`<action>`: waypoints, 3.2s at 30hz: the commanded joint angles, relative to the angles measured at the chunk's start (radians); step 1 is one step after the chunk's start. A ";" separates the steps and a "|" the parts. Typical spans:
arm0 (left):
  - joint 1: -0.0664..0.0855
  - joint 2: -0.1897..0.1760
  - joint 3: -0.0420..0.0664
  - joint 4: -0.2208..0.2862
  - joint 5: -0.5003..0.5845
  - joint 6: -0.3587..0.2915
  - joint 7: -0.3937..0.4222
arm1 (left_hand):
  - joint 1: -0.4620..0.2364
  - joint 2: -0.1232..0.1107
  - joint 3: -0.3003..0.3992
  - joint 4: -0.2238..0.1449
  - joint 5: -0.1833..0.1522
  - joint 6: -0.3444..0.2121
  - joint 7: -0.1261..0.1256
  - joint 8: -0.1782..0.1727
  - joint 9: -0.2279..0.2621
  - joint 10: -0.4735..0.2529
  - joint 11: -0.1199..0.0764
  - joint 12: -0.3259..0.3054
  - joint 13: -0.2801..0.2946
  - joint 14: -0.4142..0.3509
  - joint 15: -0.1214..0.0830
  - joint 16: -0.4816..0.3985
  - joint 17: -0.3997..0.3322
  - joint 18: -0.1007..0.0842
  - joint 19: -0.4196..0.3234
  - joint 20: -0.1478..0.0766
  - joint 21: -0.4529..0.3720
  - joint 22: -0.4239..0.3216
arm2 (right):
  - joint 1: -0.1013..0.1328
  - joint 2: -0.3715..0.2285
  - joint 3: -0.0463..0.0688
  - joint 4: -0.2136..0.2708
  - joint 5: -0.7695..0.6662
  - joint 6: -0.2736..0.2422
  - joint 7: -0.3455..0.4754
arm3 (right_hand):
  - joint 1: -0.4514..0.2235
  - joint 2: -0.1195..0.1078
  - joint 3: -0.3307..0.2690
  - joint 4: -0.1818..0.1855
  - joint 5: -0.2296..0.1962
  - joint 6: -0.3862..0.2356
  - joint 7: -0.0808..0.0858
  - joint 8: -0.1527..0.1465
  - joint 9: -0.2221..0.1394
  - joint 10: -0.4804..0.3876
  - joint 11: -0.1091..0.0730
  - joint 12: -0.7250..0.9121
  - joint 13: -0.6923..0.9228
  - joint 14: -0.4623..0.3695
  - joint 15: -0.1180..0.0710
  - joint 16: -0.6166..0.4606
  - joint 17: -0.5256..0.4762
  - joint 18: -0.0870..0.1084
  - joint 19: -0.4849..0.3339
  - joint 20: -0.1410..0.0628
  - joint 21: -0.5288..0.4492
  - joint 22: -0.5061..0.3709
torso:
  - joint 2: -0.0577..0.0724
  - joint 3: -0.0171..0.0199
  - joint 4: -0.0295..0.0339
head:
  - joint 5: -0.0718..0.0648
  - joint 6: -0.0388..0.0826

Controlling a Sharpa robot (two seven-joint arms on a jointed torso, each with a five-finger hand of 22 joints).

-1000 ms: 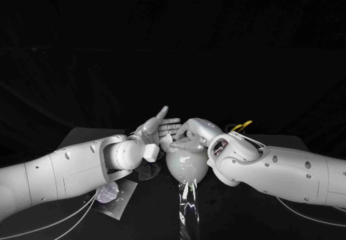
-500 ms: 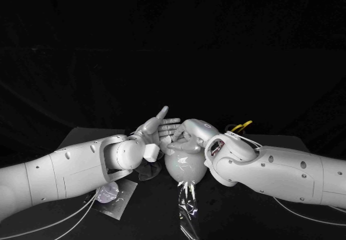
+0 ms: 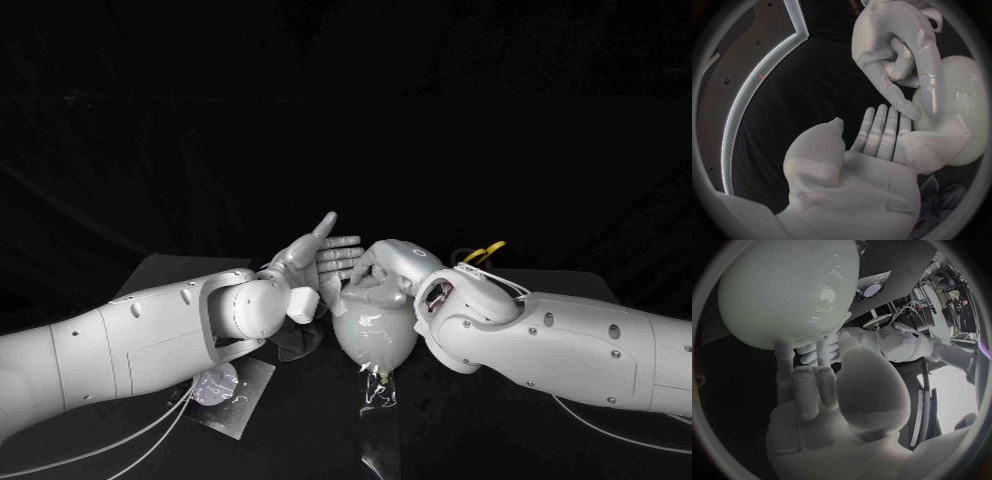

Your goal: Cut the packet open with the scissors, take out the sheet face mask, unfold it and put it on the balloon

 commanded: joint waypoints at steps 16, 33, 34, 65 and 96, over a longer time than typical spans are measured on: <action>0.001 -0.002 0.001 -0.008 0.007 0.017 0.035 | 0.007 0.006 -0.008 -0.002 0.003 0.005 0.081 0.009 0.001 0.004 -0.005 0.002 0.001 0.006 -0.004 0.004 -0.001 0.017 0.001 -0.001 0.003 0.000 | -0.002 -0.055 -0.001 0.041 0.030 -0.080 0.082 | 0.020 0.014 -0.009 0.001 0.010 0.003 0.002 -0.005 -0.001 0.098 -0.004 -0.004 0.250 0.095 -0.003 0.001 0.240 0.004 0.001 -0.003 -0.006 0.000 | -0.001 -0.0004 0.0007 | 0.003 -0.001; 0.006 -0.152 0.004 -0.014 -0.615 0.052 0.126 | 0.544 -0.173 0.186 -0.295 0.004 0.102 0.039 0.024 -0.013 0.065 -0.043 0.014 0.000 0.098 -0.045 0.088 0.031 0.020 0.066 -0.008 0.052 0.020 | 0.002 -0.200 -0.001 0.131 0.335 -0.283 0.589 | 0.170 0.058 0.049 -0.041 0.047 -0.039 0.027 -0.053 -0.023 0.077 0.019 -0.048 0.218 0.069 0.016 -0.019 0.195 0.014 -0.062 0.010 -0.085 -0.014 | 0.000 0.0005 0.0013 | 0.010 -0.027; 0.006 -0.168 0.004 -0.007 -0.710 0.041 0.128 | 0.547 -0.187 0.204 -0.302 0.004 0.120 0.036 0.026 -0.014 0.090 -0.050 0.024 0.003 0.116 -0.052 0.107 0.040 0.021 0.075 -0.011 0.061 0.025 | 0.002 -0.212 -0.001 0.138 0.343 -0.283 0.600 | 0.174 0.059 0.052 -0.042 0.047 -0.038 0.027 -0.054 -0.023 0.077 0.019 -0.049 0.218 0.069 0.016 -0.019 0.195 0.014 -0.063 0.011 -0.086 -0.013 | 0.000 -0.0003 0.0014 | 0.011 -0.030; -0.097 -0.125 -0.021 -0.073 -1.778 -0.158 -0.094 | 0.432 -0.321 0.162 -0.265 0.003 0.109 -0.066 0.155 0.001 -0.031 -0.175 0.901 0.569 0.566 -0.194 1.454 1.214 -0.058 0.449 -0.194 1.222 1.038 | -0.002 -0.299 -0.002 0.153 0.371 -0.251 0.615 | 0.186 0.057 0.066 -0.048 0.064 -0.036 0.028 -0.057 -0.026 0.079 0.020 -0.044 0.221 0.073 0.016 -0.016 0.202 0.013 -0.059 0.012 -0.082 -0.008 | 0.002 0.0002 -0.0019 | 0.032 -0.093; -0.097 -0.065 -0.012 -0.084 -1.838 -0.075 -0.312 | 0.435 -0.327 0.203 -0.221 0.002 0.162 -0.066 0.112 -0.038 0.243 -0.171 1.230 0.972 0.683 -0.198 1.501 1.383 -0.128 0.686 -0.204 1.404 1.365 | -0.004 -0.292 -0.002 0.151 0.372 -0.247 0.598 | 0.183 0.057 0.069 -0.046 0.069 -0.034 0.029 -0.058 -0.027 0.085 0.020 -0.031 0.231 0.078 0.017 -0.011 0.212 0.012 -0.051 0.013 -0.073 -0.003 | 0.001 0.0004 0.0004 | 0.021 -0.100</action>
